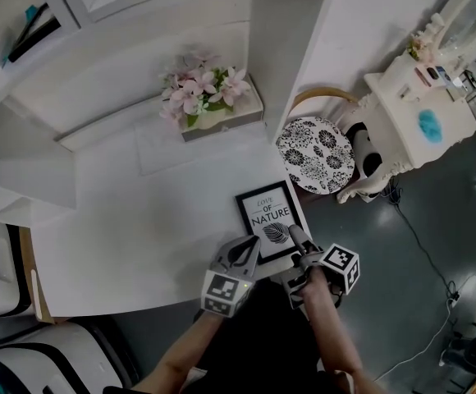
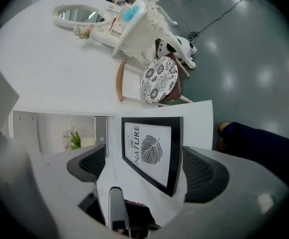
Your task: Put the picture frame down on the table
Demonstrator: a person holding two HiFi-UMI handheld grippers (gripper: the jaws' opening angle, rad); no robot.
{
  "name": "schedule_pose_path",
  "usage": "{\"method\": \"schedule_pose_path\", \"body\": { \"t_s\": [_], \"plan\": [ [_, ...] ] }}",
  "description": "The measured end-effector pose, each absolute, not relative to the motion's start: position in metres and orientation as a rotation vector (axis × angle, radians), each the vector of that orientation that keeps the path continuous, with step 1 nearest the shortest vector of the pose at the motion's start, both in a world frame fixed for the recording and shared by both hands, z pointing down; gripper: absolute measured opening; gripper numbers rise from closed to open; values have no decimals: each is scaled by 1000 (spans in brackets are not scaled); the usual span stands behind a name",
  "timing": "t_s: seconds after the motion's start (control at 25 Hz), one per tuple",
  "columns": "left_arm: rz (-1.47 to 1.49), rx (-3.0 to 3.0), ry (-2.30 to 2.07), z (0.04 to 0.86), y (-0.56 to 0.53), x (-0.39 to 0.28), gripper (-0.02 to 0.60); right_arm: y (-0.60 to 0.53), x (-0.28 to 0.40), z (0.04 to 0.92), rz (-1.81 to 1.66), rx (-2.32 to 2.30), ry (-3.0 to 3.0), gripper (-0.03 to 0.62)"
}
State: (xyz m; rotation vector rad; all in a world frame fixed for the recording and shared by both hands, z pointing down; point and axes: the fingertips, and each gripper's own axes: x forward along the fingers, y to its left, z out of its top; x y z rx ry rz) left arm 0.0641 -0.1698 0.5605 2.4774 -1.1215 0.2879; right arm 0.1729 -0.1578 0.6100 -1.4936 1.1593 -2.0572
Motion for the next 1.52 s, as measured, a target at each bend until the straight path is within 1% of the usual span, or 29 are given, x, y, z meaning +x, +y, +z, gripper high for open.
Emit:
{"method": "schedule_pose_path", "body": {
  "t_s": [0.36,0.68,1.12,1.52],
  "plan": [
    [319,2501,-1071,547,-165,73,12,-152,180,582,-1973,-1430,1260,469],
    [300,2532,-1001,527,-166,89,12,-162,192,540,-1772,-1466,1486,469],
    [203,2624,-978,476,-189,96,12,-184,230,479,-1385,-1580,1701,468],
    [68,2723,-978,404,-203,101,12,-192,230,397,-927,-1735,1964,468]
  ]
}}
